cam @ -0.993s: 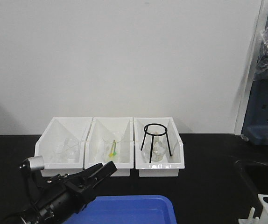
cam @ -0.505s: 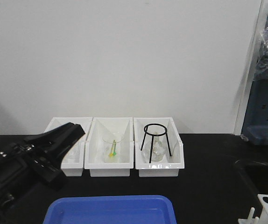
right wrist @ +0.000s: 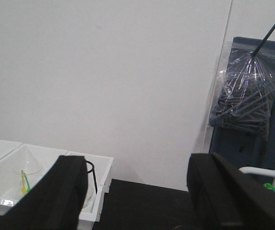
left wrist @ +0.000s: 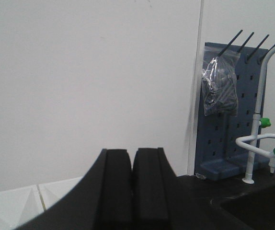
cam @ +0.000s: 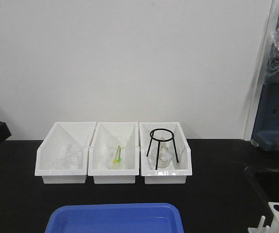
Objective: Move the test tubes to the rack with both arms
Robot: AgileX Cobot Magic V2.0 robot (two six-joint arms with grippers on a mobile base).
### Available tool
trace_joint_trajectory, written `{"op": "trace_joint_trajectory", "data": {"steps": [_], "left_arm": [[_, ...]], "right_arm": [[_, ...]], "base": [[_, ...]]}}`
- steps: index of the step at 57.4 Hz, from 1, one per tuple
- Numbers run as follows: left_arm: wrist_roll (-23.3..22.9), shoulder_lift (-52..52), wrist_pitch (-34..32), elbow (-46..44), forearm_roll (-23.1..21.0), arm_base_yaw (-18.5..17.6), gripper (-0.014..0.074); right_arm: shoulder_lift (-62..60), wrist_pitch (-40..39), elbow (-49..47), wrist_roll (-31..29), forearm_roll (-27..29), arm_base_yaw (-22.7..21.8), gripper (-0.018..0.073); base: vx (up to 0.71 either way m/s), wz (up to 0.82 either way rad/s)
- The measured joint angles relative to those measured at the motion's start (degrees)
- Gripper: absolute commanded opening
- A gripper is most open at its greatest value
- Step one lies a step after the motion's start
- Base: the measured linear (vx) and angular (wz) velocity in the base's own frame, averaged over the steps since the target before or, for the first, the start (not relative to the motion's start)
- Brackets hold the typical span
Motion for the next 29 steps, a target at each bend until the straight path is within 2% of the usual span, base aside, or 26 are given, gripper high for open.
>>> {"op": "trace_joint_trajectory", "data": {"steps": [21, 29], "left_arm": [[0.2, -1.4, 0.9, 0.1, 0.0, 0.1, 0.0075], [3.4, -1.5, 1.6, 0.1, -0.1, 0.1, 0.0075]], "right_arm": [[0.0, 0.0, 0.0, 0.0, 0.0, 0.0, 0.0512], [0.0, 0.0, 0.0, 0.0, 0.0, 0.0, 0.0512]], "base": [[0.0, 0.0], [0.0, 0.0]]}}
